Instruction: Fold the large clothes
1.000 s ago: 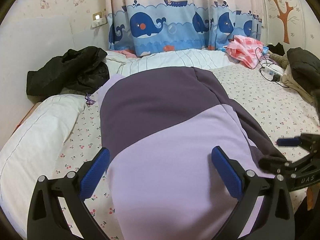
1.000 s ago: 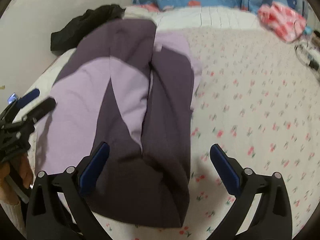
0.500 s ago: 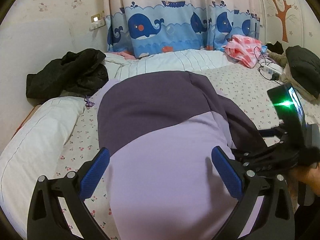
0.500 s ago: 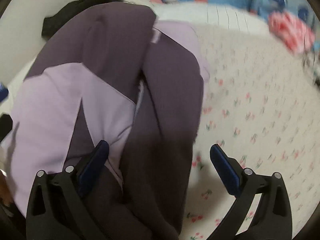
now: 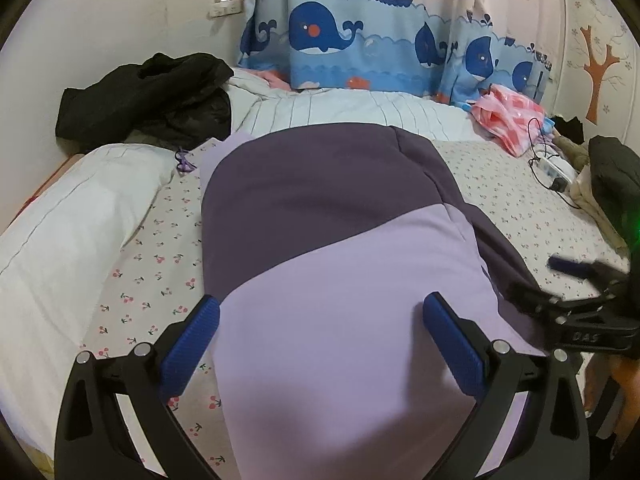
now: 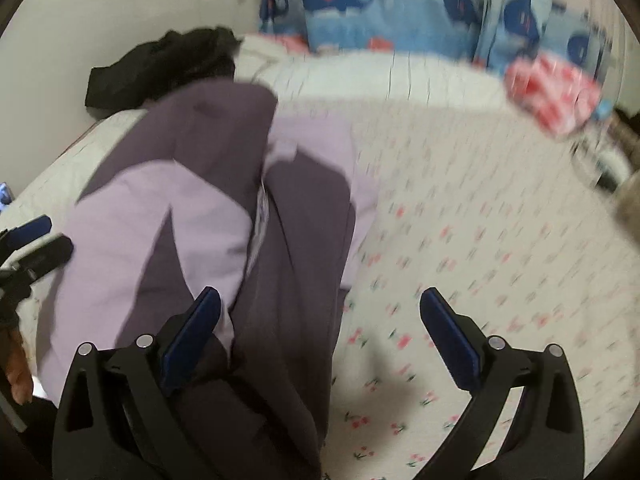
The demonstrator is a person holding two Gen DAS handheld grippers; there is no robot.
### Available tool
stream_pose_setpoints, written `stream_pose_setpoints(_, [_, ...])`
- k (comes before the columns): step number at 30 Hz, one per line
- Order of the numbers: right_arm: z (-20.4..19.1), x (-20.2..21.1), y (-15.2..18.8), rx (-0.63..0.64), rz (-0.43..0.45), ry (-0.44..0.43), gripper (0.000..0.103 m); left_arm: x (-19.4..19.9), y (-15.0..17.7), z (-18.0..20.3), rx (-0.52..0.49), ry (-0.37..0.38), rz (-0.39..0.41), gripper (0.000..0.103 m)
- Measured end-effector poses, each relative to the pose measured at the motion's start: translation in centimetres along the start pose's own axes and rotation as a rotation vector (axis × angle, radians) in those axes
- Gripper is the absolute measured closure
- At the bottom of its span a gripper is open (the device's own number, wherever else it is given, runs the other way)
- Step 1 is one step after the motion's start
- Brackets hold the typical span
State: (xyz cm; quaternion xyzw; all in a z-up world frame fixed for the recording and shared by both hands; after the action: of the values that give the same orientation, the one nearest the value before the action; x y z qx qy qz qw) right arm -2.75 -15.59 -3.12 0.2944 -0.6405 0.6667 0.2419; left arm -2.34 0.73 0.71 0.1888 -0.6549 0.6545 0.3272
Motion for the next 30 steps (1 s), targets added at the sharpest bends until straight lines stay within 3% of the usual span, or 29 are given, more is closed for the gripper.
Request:
stream_pose_setpoints(4, [-1.4, 2.7, -2.4, 0.014, 0.111, 0.019, 0.007, 0.0, -0.3, 0.4, 0.001, -0.004, 0.003, 0.006])
stream_pose_setpoints(7, [-2.4, 2.7, -3.5, 0.023, 0.123, 0.026, 0.007, 0.1, -0.5, 0.9, -0.013, -0.012, 0.013, 0.006])
stream_pose_setpoints(8, [-2.6, 1.7, -3.3, 0.023, 0.091, 0.02, 0.007, 0.1, -0.5, 1.1, -0.018, -0.016, 0.014, 0.006])
stream_pose_setpoints(10, [-3.5, -2.2, -1.2, 0.044, -0.068, -0.012, 0.007, 0.1, -0.6, 1.3, -0.019, -0.022, 0.016, 0.006])
stream_pose_setpoints(11, [-3.6, -3.2, 0.0, 0.026, -0.09, -0.027, 0.007, 0.1, -0.6, 1.4, -0.017, -0.021, 0.017, 0.006])
stream_pose_setpoints(13, [-2.7, -3.3, 1.3, -0.033, -0.09, -0.07, 0.007, 0.1, -0.8, 1.3, -0.017, -0.02, 0.019, 0.006])
stream_pose_setpoints(17, [-0.9, -2.3, 0.6, -0.088, -0.113, -0.166, 0.007, 0.1, -0.7, 1.4, -0.018, -0.022, 0.019, 0.006])
stream_pose_setpoints(20, [0.0, -0.5, 0.1, -0.099, -0.026, -0.111, 0.007, -0.1, -0.9, 1.2, -0.018, -0.019, 0.007, 0.006])
stream_pose_setpoints(22, [1.4, -0.3, -0.2, -0.143, -0.026, -0.111, 0.007, -0.2, -1.2, 0.3, 0.022, 0.022, -0.021, 0.006])
stream_pose_setpoints(24, [2.6, -1.2, 0.5, -0.174, -0.078, -0.104, 0.007, -0.7, -1.3, -1.0, 0.103, 0.084, -0.08, 0.006])
stream_pose_setpoints(27, [2.6, -4.1, 2.9, -0.237, -0.24, -0.214, 0.007, -2.5, -0.6, -2.6, 0.204, 0.127, -0.189, 0.006])
stream_pose_setpoints(30, [1.5, -4.7, 4.3, -0.294, -0.289, -0.296, 0.007, -3.3, -0.5, -1.9, 0.185, 0.055, -0.164, 0.006])
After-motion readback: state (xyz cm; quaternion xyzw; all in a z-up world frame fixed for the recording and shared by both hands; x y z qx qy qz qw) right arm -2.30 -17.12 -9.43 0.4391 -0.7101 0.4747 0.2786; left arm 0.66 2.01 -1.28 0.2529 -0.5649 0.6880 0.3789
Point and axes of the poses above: each gripper's, at about its wrist camera, not at the fingertips, and x roughly against the way its jaws point, z to its right, y to its underside, the point moved 4 cm from there along -x, roughly the way its jaws point, and after that the axes turned 4 degrees about x, right-handed, at the moved point
